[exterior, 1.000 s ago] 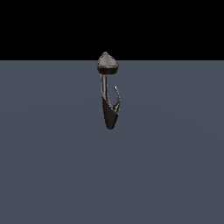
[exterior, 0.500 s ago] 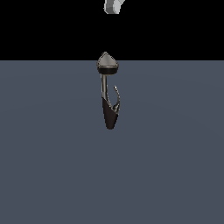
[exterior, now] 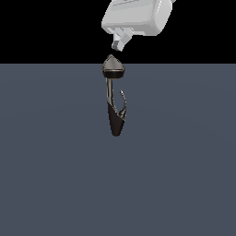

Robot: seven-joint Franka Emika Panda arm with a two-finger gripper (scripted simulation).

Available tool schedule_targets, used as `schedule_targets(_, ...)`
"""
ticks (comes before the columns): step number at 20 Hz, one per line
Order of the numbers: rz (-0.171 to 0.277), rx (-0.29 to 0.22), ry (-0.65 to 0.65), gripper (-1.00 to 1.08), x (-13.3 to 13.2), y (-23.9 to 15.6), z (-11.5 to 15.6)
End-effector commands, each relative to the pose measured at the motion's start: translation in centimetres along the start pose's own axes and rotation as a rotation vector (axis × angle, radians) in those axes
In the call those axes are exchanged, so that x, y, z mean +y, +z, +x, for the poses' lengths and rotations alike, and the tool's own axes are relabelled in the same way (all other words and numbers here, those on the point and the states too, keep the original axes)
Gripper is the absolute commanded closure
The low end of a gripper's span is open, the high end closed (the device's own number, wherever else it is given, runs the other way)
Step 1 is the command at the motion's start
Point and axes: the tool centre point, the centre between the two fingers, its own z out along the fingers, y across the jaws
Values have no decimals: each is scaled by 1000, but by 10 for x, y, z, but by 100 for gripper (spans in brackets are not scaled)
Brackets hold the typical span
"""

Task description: Turn on the faucet by rotating a designated handle.

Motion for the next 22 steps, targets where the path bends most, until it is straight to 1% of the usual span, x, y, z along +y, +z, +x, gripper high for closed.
schedule_targets(1, 23, -32, 63, 108, -9, 12, 17)
schedule_targets(13, 133, -187, 357, 108, -39, 71, 97)
schedule_targets(18, 168, -235, 446, 108, -45, 91, 121)
schedule_targets(22, 186, -261, 494, 108, -48, 102, 134)
